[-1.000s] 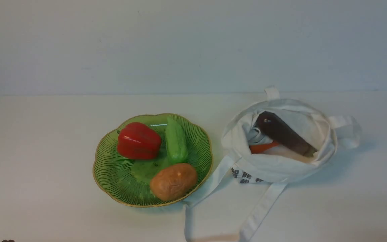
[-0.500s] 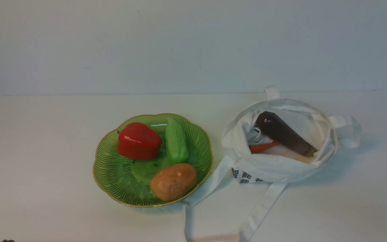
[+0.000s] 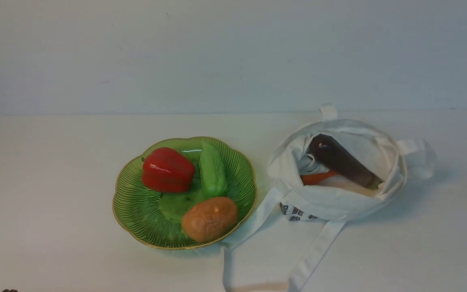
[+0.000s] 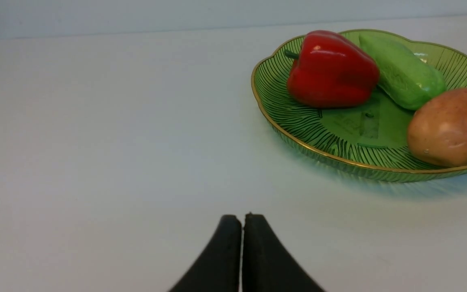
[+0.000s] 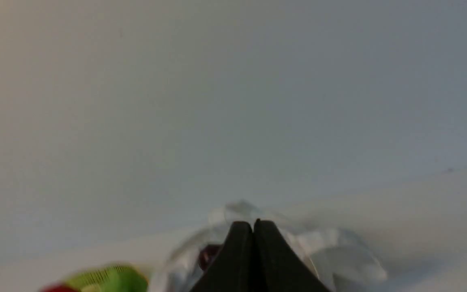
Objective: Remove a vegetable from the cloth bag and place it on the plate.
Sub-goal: Use the right arm to grab an eggplant from the bag
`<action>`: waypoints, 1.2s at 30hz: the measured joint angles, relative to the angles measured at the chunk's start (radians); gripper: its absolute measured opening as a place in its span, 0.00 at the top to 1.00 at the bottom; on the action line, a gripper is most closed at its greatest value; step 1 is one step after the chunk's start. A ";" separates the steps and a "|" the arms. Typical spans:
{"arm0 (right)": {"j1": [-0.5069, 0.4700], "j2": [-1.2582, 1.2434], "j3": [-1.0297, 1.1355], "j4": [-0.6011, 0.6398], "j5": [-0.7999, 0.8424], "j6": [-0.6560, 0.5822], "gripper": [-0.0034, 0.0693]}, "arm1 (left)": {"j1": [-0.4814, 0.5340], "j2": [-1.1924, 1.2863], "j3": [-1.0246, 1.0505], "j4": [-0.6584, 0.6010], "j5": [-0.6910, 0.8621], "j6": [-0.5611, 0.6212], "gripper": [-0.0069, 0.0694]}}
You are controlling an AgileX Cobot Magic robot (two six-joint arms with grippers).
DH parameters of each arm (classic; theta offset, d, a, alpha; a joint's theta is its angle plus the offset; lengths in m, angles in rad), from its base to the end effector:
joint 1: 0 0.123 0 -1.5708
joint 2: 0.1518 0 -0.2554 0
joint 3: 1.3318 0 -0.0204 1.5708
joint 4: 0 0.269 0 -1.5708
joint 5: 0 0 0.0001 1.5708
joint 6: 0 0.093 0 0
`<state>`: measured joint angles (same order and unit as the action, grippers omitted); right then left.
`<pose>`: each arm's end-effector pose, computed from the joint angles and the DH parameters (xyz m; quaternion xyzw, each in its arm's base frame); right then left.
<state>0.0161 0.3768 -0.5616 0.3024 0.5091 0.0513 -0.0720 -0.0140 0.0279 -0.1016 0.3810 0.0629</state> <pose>0.1227 0.0155 0.3238 0.0716 0.7757 0.1596 0.6064 0.1019 -0.0109 0.1700 0.0275 0.8061 -0.0458 0.5894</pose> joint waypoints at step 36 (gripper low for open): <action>0.338 1.420 -0.739 -0.051 0.117 -0.563 0.43 | 0.000 0.000 0.000 0.000 0.000 0.000 0.92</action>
<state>0.3540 1.7963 -1.3003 0.2512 0.6258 -0.5117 -0.0720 -0.0140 0.0279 -0.1016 0.3810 0.0629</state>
